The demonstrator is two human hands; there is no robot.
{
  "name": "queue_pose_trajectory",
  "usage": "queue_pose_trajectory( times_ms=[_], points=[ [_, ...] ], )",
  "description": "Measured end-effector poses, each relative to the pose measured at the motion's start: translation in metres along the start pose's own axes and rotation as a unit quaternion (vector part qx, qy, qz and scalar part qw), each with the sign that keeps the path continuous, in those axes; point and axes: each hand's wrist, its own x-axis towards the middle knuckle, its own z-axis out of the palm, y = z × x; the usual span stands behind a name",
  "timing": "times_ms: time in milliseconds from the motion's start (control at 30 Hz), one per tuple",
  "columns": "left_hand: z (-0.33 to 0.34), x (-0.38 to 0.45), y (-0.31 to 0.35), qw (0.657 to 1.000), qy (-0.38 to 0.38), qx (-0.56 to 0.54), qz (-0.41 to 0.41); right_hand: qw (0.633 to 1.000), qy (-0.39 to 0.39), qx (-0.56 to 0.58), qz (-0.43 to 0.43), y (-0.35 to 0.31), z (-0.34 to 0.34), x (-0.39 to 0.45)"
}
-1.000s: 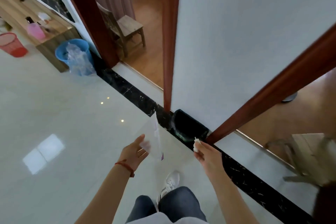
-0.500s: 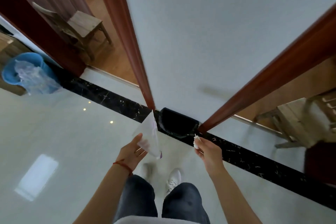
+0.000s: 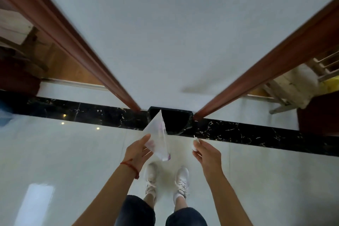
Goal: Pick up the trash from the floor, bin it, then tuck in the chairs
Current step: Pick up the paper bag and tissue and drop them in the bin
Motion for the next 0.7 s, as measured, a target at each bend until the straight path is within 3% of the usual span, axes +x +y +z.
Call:
queue_pose_trajectory(
  times_ms=[300, 700],
  points=[
    [0.004, 0.105, -0.031, 0.999, 0.02, 0.014, -0.022, 1.0, 0.015, 0.004, 0.005, 0.044, 0.011, 0.074],
    [-0.001, 0.182, -0.059, 0.997, 0.049, 0.016, -0.061, 0.998, 0.051, 0.011, 0.026, 0.082, 0.002, 0.132]
  ],
)
